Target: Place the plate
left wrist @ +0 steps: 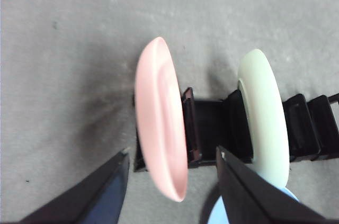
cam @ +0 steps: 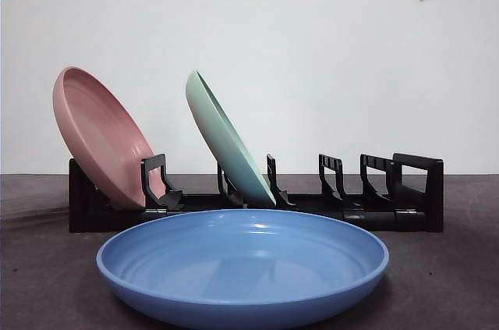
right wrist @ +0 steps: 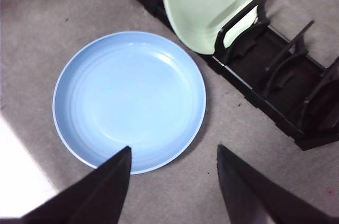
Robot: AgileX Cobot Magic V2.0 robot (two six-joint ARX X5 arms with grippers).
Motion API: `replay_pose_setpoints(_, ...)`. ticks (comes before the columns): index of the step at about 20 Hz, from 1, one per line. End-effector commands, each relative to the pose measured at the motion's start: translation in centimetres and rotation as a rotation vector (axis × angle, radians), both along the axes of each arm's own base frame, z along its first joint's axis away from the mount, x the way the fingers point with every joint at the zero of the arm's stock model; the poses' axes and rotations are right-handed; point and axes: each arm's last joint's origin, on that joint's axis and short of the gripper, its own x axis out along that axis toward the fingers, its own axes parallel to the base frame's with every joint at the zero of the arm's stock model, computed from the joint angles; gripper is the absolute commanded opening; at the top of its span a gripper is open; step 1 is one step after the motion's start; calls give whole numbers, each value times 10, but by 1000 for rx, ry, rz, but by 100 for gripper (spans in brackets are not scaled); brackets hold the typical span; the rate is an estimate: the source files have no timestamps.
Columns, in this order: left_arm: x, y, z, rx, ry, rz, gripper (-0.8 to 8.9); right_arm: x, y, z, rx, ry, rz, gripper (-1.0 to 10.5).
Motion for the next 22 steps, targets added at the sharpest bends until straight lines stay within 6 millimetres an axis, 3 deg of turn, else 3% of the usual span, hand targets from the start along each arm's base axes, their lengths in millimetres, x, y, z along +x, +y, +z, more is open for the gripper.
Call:
replay_pose_setpoints(1, 28, -9, 5, 13, 74, -3, 260, 0, 0, 4, 20, -4, -15, 256)
replay_pose_setpoints(5, 73, -22, -10, 98, 224, 17, 259, 0, -2, 3, 2, 11, -19, 257)
replay_pose_setpoints(9, 100, -28, -34, 136, 301, 25, 258, 0, -2, 3, 1, 12, -19, 256)
replay_pose_setpoints(14, 110, -30, -44, 151, 314, 23, 229, 0, -2, 2, 1, 12, -20, 256)
replay_pose_setpoints(17, 110, -30, -44, 164, 311, 6, 32, 0, -2, 2, 0, 12, -20, 256)
replay_pose_setpoints(22, 110, -30, -39, 161, 292, 6, 16, 0, -2, 2, 3, 14, -23, 256)
